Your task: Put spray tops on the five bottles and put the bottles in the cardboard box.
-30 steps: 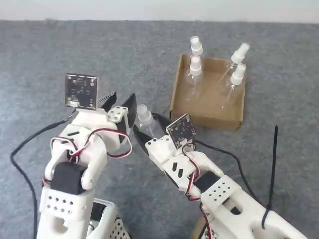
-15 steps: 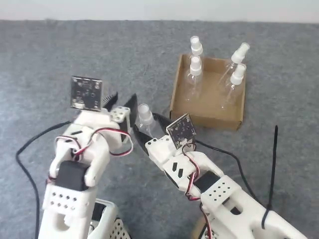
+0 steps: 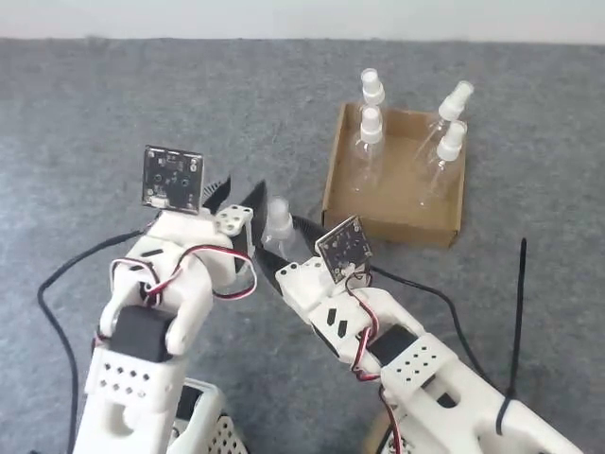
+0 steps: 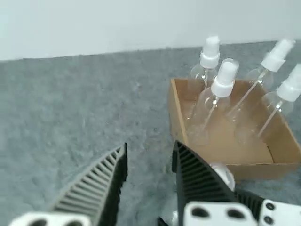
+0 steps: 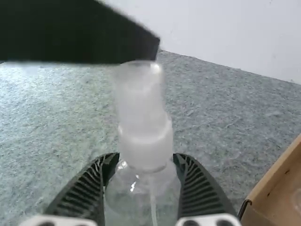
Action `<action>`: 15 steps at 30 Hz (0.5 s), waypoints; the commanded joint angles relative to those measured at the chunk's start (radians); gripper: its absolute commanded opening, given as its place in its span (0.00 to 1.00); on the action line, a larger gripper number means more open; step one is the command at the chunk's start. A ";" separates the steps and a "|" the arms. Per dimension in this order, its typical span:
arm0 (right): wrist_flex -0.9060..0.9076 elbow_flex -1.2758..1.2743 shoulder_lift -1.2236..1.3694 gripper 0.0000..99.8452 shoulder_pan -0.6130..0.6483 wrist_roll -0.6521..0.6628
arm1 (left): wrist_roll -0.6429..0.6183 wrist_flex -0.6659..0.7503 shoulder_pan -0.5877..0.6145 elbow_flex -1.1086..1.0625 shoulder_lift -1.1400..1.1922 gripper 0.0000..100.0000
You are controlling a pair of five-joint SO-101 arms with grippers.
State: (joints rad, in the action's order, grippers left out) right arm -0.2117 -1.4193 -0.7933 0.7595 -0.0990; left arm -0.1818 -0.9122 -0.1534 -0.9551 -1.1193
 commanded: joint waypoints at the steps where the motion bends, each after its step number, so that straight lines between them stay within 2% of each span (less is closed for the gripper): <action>1: -0.021 0.008 -0.042 0.01 -0.012 -0.008 | 0.008 0.046 0.000 -0.010 -0.014 0.14; 7: -0.016 0.008 -0.042 0.01 -0.012 -0.008 | 0.008 0.037 0.028 0.028 -0.015 0.14; 12: -0.015 0.006 -0.042 0.01 -0.013 -0.006 | 0.008 -0.135 0.155 0.197 -0.017 0.15; 15: -0.004 0.014 -0.042 0.01 -0.013 -0.006 | 0.011 -0.239 0.199 0.228 -0.017 0.15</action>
State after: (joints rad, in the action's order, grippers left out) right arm -0.2117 -1.4193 -0.7933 0.7595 -0.0990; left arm -0.1788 -1.0303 -0.0046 -0.8155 -1.1193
